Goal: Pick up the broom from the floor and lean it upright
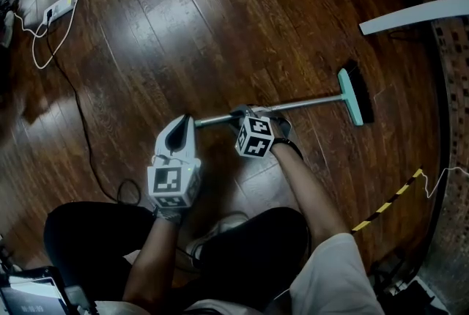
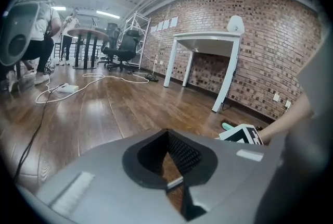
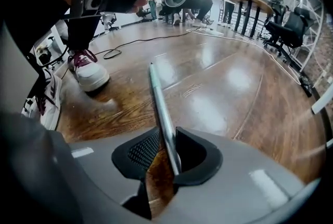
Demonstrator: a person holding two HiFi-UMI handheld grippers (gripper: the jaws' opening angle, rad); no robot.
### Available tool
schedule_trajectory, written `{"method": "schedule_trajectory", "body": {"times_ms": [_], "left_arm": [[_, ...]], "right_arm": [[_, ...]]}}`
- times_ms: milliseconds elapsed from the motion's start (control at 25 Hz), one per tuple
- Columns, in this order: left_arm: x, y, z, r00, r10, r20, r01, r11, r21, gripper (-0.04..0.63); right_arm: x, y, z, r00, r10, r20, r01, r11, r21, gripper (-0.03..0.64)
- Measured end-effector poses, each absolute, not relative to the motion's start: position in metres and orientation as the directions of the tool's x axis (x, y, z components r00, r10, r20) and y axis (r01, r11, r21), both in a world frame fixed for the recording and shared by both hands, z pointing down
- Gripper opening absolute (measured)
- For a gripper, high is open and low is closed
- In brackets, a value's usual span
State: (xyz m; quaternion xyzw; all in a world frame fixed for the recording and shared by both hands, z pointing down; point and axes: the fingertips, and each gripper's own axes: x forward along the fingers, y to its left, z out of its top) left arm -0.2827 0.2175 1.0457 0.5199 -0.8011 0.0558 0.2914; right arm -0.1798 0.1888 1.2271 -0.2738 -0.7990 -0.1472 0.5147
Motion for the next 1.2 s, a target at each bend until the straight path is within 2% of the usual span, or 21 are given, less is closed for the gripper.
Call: {"method": "schedule_trajectory", "body": {"times_ms": [360, 640, 880, 1040, 1200], "left_arm": [[-0.283, 0.219, 1.046, -0.285, -0.796, 0.534, -0.863, 0.455, 0.217, 0.002], [-0.286, 0.216, 1.048, -0.285, -0.799, 0.529, -0.869, 0.448, 0.21, 0.002], [-0.284, 0.196, 1.011, -0.27, -0.823, 0.501, -0.879, 0.422, 0.22, 0.002], [-0.284, 0.175, 0.942, -0.241, -0.862, 0.445, -0.896, 0.374, 0.24, 0.002], [-0.277, 0.16, 0.865, -0.202, -0.894, 0.4, -0.911, 0.322, 0.259, 0.002]], "right_arm": [[-0.178, 0.19, 1.244, -0.198, 0.259, 0.945, 0.719, 0.694, -0.039, 0.109], [-0.177, 0.194, 1.243, -0.223, 0.239, 0.945, 0.767, 0.641, 0.019, 0.089], [-0.176, 0.177, 1.212, -0.314, 0.174, 0.933, 0.723, 0.681, 0.116, 0.089], [-0.183, 0.156, 1.147, -0.4, 0.101, 0.911, 0.641, 0.742, 0.199, 0.091], [-0.172, 0.138, 1.092, -0.405, 0.039, 0.913, 0.574, 0.788, 0.222, 0.092]]}}
